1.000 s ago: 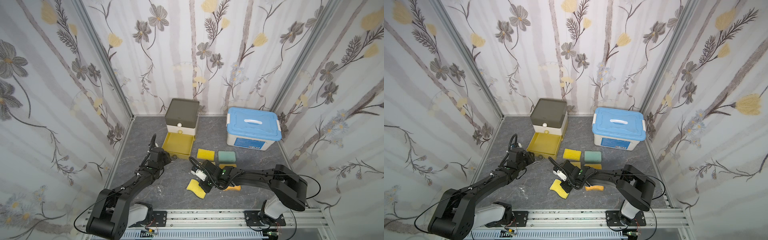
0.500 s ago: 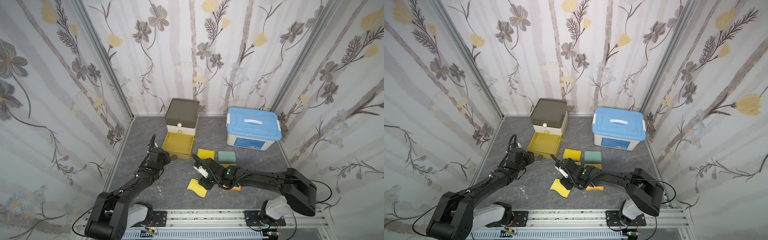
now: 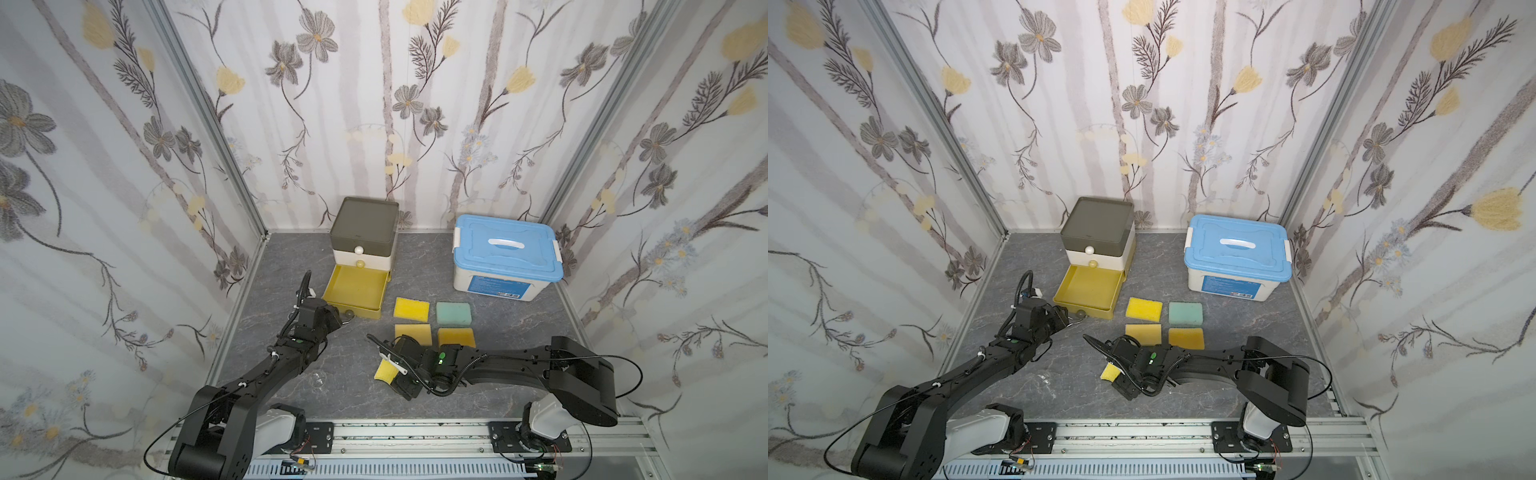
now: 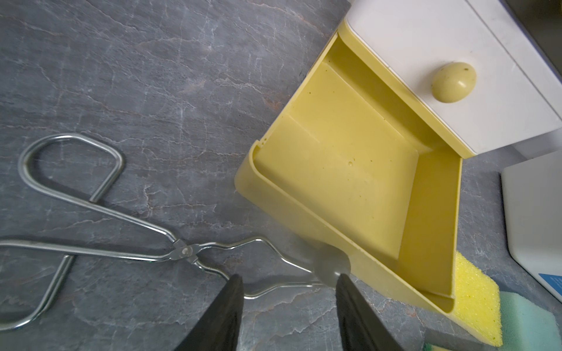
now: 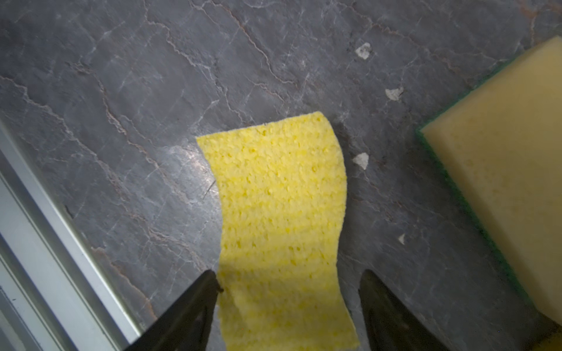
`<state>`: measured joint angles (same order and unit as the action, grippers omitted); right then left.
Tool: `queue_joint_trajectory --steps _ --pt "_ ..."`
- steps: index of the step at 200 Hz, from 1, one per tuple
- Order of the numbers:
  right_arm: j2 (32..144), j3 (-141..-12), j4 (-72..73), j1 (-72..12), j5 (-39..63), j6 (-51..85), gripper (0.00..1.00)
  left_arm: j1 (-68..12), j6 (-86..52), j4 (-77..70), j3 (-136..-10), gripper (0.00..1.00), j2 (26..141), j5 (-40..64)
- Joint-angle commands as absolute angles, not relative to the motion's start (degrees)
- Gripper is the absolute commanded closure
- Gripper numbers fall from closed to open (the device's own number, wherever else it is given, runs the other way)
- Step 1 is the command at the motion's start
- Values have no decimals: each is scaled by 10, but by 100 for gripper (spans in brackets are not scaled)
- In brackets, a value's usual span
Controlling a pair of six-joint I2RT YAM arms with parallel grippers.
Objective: Take the sponge out of the drawer
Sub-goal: Place the sponge at the center of the board.
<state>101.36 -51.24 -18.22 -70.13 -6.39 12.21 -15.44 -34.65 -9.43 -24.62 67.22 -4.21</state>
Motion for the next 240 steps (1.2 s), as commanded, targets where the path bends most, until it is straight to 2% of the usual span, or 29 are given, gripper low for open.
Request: queue_joint_trajectory --steps 1,24,30,38,152,201,225,240 --pt "1016 -519 -190 -708 -109 134 20 -154 -343 -112 -243 48 668 -39" --pt "1015 -519 -191 -710 -107 135 19 -154 -344 -114 -243 48 669 -39" --pt "1018 -520 -192 -712 -113 135 13 -155 -344 -114 -242 48 669 -39" --pt "1025 -522 -196 -714 -119 136 10 -154 -344 -114 -242 48 669 -39" --pt "1034 -503 -209 -722 -137 154 16 -155 -345 -119 -241 48 667 -39" --pt "1032 -501 -215 -721 -141 163 35 -155 -346 -130 -237 48 673 -36" --pt "1037 -503 -219 -720 -142 170 36 -156 -345 -130 -237 48 672 -37" --pt "1044 -504 -230 -720 -148 183 40 -155 -345 -129 -237 48 671 -38"
